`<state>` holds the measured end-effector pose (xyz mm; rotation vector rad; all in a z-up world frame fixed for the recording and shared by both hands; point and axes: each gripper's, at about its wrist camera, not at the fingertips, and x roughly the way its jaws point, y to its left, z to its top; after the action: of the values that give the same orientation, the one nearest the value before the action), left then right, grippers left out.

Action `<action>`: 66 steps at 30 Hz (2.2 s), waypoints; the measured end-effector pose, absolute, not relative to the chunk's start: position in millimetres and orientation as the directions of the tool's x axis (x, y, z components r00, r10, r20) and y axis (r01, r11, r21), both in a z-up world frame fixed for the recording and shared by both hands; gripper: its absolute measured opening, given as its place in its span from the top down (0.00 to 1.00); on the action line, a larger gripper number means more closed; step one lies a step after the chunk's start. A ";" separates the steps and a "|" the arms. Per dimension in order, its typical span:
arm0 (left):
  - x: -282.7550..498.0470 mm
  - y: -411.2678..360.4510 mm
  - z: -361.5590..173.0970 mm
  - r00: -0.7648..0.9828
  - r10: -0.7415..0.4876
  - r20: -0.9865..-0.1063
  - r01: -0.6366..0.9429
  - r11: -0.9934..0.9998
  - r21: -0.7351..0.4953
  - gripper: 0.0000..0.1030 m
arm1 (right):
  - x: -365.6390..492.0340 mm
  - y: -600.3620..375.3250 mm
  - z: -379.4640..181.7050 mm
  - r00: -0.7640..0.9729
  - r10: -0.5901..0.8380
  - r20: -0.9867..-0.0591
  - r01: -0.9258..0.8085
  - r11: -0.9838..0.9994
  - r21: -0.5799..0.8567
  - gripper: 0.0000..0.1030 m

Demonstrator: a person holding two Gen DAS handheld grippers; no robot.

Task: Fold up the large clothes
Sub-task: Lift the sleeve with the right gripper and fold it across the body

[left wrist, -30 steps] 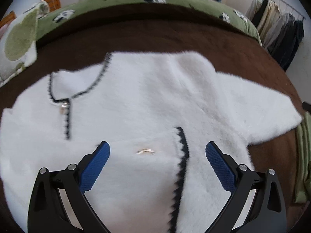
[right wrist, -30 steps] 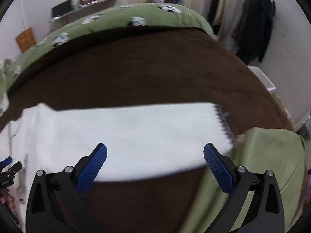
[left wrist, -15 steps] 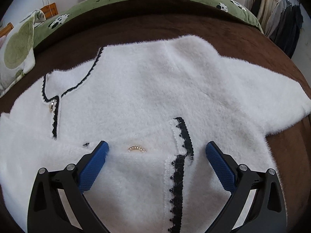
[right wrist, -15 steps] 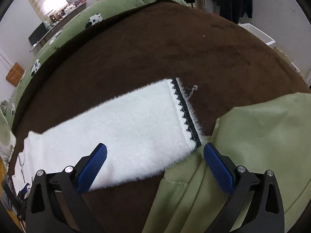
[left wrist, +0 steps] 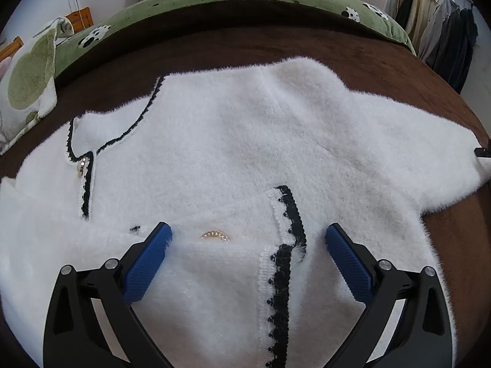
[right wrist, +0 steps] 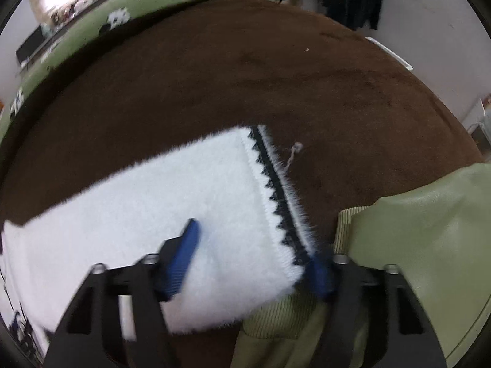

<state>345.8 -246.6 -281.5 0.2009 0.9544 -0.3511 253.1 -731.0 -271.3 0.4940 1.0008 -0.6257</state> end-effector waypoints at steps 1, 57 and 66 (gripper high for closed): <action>345.5 -246.7 -281.7 0.529 -0.204 -0.824 0.379 0.925 0.014 0.05 | 250.2 -731.3 -270.0 0.401 -0.261 -0.878 0.689 0.717 0.101 0.69; 237.4 85.7 -182.0 0.613 0.085 -0.786 -0.011 0.995 0.099 0.06 | 323.1 -93.3 -196.1 0.563 0.250 -0.788 -0.158 0.968 0.194 0.85; 240.1 106.1 -210.7 0.577 0.071 -0.813 -0.042 0.997 0.058 0.06 | 325.4 -79.2 -262.8 0.482 0.243 -0.842 -0.136 0.970 0.202 0.84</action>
<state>240.1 106.1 -210.7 0.0337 0.9533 0.0662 325.4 -79.2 -262.8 0.1126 1.0429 0.2318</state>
